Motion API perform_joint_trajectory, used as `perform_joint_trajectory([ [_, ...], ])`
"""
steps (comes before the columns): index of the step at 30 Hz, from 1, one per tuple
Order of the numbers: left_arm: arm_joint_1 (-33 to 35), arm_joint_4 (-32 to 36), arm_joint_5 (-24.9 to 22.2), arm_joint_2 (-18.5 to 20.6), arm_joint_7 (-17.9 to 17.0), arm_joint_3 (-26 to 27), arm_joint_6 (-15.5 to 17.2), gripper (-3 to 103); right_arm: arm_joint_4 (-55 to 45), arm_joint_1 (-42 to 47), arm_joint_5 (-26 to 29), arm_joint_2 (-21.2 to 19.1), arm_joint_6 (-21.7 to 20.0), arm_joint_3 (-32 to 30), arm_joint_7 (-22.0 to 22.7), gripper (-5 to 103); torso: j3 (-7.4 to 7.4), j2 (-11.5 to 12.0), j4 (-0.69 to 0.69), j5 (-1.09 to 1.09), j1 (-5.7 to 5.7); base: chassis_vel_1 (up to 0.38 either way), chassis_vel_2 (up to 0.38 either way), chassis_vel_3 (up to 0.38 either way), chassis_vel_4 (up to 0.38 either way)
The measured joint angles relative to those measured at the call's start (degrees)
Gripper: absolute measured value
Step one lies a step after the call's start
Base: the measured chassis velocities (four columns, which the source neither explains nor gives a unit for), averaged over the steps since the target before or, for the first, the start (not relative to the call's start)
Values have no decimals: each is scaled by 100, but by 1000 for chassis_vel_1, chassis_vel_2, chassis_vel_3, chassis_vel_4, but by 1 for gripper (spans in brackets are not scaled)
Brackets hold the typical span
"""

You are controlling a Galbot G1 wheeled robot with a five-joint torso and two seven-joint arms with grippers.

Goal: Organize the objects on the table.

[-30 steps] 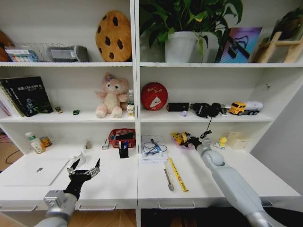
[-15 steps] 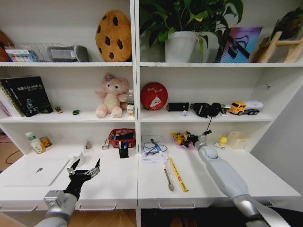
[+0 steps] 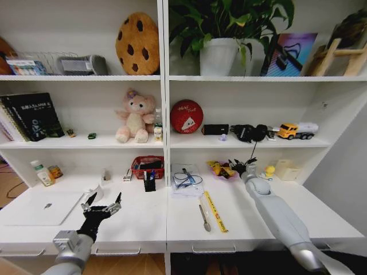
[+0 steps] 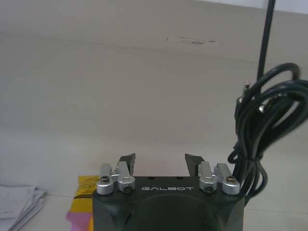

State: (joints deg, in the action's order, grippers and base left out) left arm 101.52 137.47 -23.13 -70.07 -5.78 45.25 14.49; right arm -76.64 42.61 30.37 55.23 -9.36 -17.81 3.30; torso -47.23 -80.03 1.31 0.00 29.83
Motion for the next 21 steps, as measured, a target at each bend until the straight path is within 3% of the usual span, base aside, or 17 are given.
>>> perform_joint_trajectory([
  [1, 0, 0, 0, 0, 0, 0, 0, 100, -247, 271, -20, -16, -43, -134, 23, 67, 0, 0, -1, -1, 0, 0, 0, 0, 0],
  [3, 0, 0, 0, 0, 0, 0, 0, 100, -408, 490, -92, -19, -78, -235, 25, 67, 0, 0, 1, -2, 0, 0, 0, 0, 0],
  [4, 0, 0, 0, 0, 0, 0, 0, 100, -574, 747, -223, -20, -134, -364, 24, 78, 0, 0, 3, 3, 0, 0, 0, 0, 0],
  [9, 0, 0, 0, 0, 0, 0, 0, 100, -807, 1093, -433, -31, -203, -601, 8, 94, 0, 0, 1, 0, 0, 0, 0, 0, 0],
  [11, 0, 0, 0, 0, 0, 0, 0, 100, -840, 1140, -506, -34, -209, -648, 3, 94, 0, 0, 0, 0, 0, 0, 0, 0, 0],
  [12, 0, 0, 0, 0, 0, 0, 0, 100, -929, 1232, -587, -38, -211, -728, -1, 99, 0, 0, 0, -1, 0, 0, 0, 0, 0],
  [21, 0, 0, 0, 0, 1, -1, 0, 100, -2212, 2147, -744, -80, -373, -1294, 47, 100, 0, -1, 2, 0, 0, 21, 28, -35, -29],
])
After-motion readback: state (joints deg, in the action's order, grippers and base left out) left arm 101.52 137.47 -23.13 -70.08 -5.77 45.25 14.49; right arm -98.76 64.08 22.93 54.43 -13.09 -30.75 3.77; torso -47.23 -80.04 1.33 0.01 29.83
